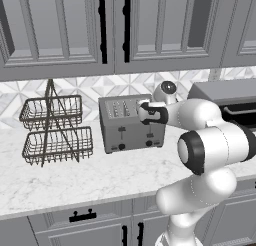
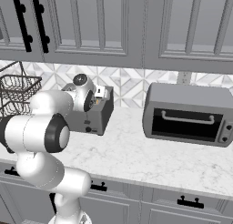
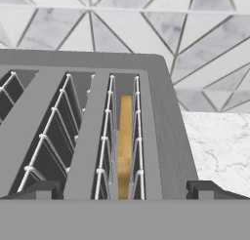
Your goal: Start the toaster. Once the lever pops up, take the bread to the plate on the dining counter.
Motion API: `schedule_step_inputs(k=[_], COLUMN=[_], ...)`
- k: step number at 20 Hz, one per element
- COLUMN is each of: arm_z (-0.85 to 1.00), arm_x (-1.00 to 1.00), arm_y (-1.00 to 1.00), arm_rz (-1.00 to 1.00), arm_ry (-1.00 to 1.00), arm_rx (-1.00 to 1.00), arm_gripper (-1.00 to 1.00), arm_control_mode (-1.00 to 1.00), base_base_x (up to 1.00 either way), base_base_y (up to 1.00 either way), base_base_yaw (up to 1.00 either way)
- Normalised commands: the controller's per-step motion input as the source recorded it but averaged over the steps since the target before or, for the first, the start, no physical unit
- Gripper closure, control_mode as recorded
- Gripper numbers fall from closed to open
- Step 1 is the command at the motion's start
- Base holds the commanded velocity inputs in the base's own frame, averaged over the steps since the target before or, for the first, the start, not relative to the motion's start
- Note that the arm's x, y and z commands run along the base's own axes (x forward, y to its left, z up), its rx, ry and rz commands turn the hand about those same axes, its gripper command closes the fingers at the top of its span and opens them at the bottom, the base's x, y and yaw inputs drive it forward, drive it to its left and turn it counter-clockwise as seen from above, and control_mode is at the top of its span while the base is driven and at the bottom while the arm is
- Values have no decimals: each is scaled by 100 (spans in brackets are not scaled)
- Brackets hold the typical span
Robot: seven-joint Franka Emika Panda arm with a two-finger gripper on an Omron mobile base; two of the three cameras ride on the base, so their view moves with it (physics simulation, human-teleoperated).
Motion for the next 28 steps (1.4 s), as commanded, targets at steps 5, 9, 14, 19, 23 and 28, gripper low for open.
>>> schedule_step_inputs(k=[5, 9, 14, 19, 23, 28], arm_z=[0, 0, 0, 0, 0, 0], arm_x=[0, 0, 0, 0, 0, 0], arm_y=[0, 0, 0, 0, 0, 0], arm_rz=[0, 0, 0, 0, 0, 0], arm_ry=[0, 0, 0, 0, 0, 0], arm_rx=[0, 0, 0, 0, 0, 0], arm_gripper=[-100, -100, -100, -100, -100, -100], arm_control_mode=[-100, -100, -100, -100, -100, -100], base_base_x=[0, 0, 0, 0, 0, 0], base_base_y=[0, 0, 0, 0, 0, 0], base_base_yaw=[0, 0, 0, 0, 0, 0])
